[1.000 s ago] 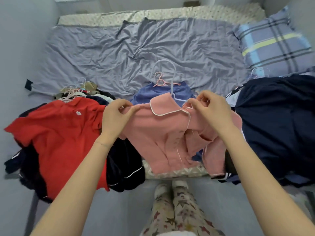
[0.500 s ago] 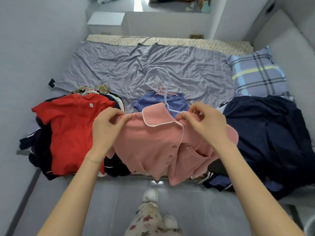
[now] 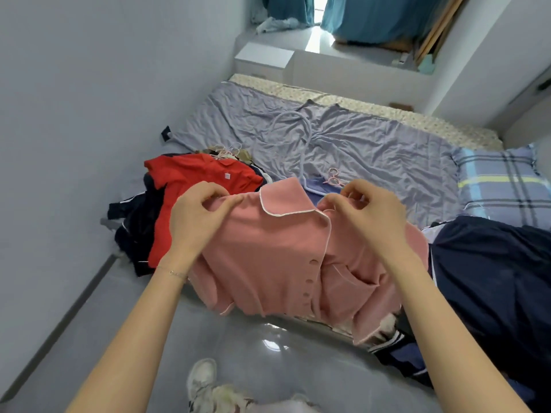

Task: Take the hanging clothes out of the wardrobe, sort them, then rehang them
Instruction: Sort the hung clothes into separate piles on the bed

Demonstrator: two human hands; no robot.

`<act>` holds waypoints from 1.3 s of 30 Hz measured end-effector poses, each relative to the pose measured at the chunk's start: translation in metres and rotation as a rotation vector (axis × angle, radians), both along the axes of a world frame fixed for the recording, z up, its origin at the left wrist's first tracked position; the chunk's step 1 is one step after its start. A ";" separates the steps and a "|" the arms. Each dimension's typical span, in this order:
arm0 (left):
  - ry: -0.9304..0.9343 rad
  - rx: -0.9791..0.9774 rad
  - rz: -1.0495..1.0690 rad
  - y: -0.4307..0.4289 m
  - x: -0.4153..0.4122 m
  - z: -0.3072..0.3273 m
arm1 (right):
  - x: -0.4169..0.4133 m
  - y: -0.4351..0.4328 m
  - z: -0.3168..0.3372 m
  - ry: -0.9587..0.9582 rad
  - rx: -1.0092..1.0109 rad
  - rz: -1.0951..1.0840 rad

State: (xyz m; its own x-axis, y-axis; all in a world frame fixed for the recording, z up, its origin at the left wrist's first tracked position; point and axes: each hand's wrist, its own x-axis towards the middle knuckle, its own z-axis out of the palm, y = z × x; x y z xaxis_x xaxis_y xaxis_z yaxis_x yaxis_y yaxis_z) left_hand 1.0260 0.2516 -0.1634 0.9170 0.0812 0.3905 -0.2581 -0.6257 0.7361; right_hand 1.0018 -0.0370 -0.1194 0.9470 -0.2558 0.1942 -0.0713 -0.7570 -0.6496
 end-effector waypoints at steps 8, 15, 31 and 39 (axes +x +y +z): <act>-0.026 0.036 0.068 0.157 0.026 0.000 | 0.034 0.154 0.003 -0.039 0.020 0.039; -0.006 0.006 0.066 0.270 0.075 -0.005 | 0.077 0.270 0.003 -0.031 0.017 0.044; 0.069 0.049 0.099 0.307 0.303 -0.053 | 0.303 0.316 -0.061 0.035 0.057 0.041; 0.268 0.175 0.076 0.299 0.425 -0.146 | 0.432 0.312 -0.157 0.249 0.119 0.112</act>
